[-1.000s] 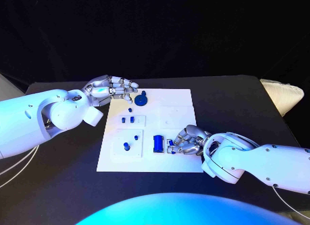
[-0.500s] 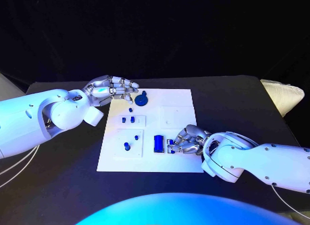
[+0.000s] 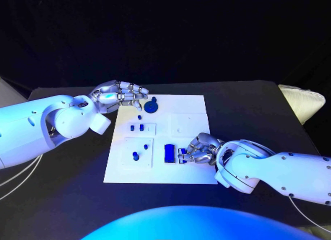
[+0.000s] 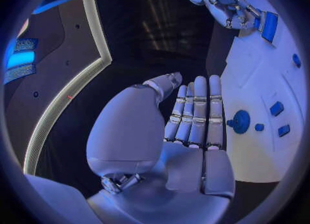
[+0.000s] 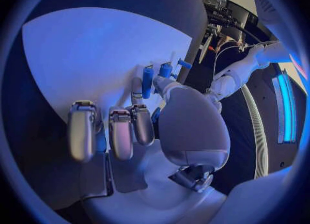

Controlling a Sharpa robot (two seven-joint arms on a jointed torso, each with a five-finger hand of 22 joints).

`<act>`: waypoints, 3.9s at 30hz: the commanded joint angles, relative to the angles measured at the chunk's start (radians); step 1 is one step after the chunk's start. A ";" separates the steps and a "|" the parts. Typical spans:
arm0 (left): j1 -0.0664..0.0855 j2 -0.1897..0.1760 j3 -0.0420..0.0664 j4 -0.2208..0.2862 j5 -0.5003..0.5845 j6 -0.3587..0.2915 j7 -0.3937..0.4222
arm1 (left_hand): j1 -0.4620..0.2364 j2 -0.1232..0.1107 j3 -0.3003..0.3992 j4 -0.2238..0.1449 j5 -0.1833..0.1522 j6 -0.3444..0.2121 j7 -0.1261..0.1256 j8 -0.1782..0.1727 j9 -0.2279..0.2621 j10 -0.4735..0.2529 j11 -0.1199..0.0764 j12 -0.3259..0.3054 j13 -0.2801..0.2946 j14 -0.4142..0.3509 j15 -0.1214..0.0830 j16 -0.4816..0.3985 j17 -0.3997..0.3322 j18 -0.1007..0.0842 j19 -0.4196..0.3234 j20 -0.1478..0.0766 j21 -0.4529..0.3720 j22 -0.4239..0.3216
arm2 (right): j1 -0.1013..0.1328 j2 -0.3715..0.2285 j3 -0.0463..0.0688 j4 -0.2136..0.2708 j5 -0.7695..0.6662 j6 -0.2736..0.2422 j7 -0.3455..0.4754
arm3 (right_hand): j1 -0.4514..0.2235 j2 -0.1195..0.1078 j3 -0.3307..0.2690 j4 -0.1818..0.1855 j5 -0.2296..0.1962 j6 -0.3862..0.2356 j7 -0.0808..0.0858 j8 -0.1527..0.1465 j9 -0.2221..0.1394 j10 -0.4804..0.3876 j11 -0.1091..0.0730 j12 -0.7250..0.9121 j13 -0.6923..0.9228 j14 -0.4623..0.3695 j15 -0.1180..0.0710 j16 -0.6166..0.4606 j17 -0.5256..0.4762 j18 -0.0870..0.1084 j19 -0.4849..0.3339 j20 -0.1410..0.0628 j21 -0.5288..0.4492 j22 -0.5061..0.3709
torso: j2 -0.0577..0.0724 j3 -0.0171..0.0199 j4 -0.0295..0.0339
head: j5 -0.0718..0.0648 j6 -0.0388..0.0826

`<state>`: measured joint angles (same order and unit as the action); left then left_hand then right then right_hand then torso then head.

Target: Assemble the parts on the task board

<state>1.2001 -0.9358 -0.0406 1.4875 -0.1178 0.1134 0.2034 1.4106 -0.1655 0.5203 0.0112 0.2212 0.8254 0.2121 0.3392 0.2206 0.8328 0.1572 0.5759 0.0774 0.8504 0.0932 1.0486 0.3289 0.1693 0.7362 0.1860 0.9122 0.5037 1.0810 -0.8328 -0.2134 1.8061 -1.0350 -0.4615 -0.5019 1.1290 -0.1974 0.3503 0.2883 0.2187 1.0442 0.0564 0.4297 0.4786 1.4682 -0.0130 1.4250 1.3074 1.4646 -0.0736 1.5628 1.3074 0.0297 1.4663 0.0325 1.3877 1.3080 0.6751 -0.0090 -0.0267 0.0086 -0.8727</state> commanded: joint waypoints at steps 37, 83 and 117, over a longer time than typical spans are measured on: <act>0.000 0.000 0.000 -0.001 -0.001 0.018 0.003 | -0.004 0.004 0.002 0.011 0.004 -0.010 0.000 0.005 -0.002 -0.011 -0.001 0.005 -0.002 -0.007 -0.002 0.000 -0.001 0.013 0.006 0.002 -0.006 -0.003 | 0.000 -0.021 0.000 0.017 -0.037 -0.004 0.014 | -0.036 0.003 -0.029 0.002 -0.014 0.002 0.002 0.008 -0.004 0.040 -0.002 -0.008 0.183 0.103 -0.005 -0.001 0.250 0.003 0.072 -0.006 -0.009 0.219 | 0.001 -0.0001 -0.0006 | 0.003 0.000; -0.001 0.002 -0.001 -0.004 -0.001 0.019 0.002 | -0.004 0.005 0.003 0.013 0.005 -0.010 0.000 0.005 -0.002 -0.011 -0.001 0.006 -0.002 -0.007 -0.002 0.000 -0.001 0.013 0.007 0.002 -0.008 -0.004 | -0.010 0.012 0.000 -0.025 -0.148 0.024 0.012 | 0.092 -0.023 -0.025 -0.032 -0.084 0.005 -0.002 0.020 -0.023 0.039 -0.006 -0.011 0.183 0.103 -0.007 -0.001 0.250 0.003 0.072 -0.008 -0.008 0.220 | 0.000 -0.0002 -0.0004 | 0.003 0.000; -0.029 0.118 -0.001 -0.196 0.175 -0.222 0.247 | -0.012 -0.033 0.078 0.078 -0.005 0.002 -0.011 0.029 -0.001 0.094 0.003 -0.178 -0.015 -0.038 0.029 -0.355 -0.135 0.011 -0.066 0.058 -0.293 -0.170 | 0.123 0.055 0.044 -0.447 0.742 -0.024 0.801 | 0.325 0.009 0.042 -0.008 -0.069 -0.203 0.112 -0.073 -0.091 -0.446 0.109 -1.072 -0.661 -0.363 0.109 -0.946 -0.558 0.151 -0.325 0.108 -1.326 -0.382 | -0.061 -0.0116 -0.0375 | 0.033 0.151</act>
<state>1.1724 -0.8239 -0.0425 1.3022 -0.0176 -0.0394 0.3584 1.3984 -0.1911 0.5941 0.0872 0.2212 0.8256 0.2048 0.3636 0.2182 0.9167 0.1576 0.4181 0.0625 0.8019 0.1220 0.7232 0.2037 0.1690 0.6665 0.2362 0.6401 0.3474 1.2029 -0.7838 -0.1708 1.3761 -0.4425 -0.4941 0.1764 1.4533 -0.1846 0.3886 0.2811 0.1510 0.8378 0.1593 0.3577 0.3892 1.0123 0.0932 0.3610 0.6604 1.0967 0.0355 0.6244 0.7542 0.1708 1.1388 0.1411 0.0716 0.9336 0.6256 -0.0222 -0.0602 0.0362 -0.7483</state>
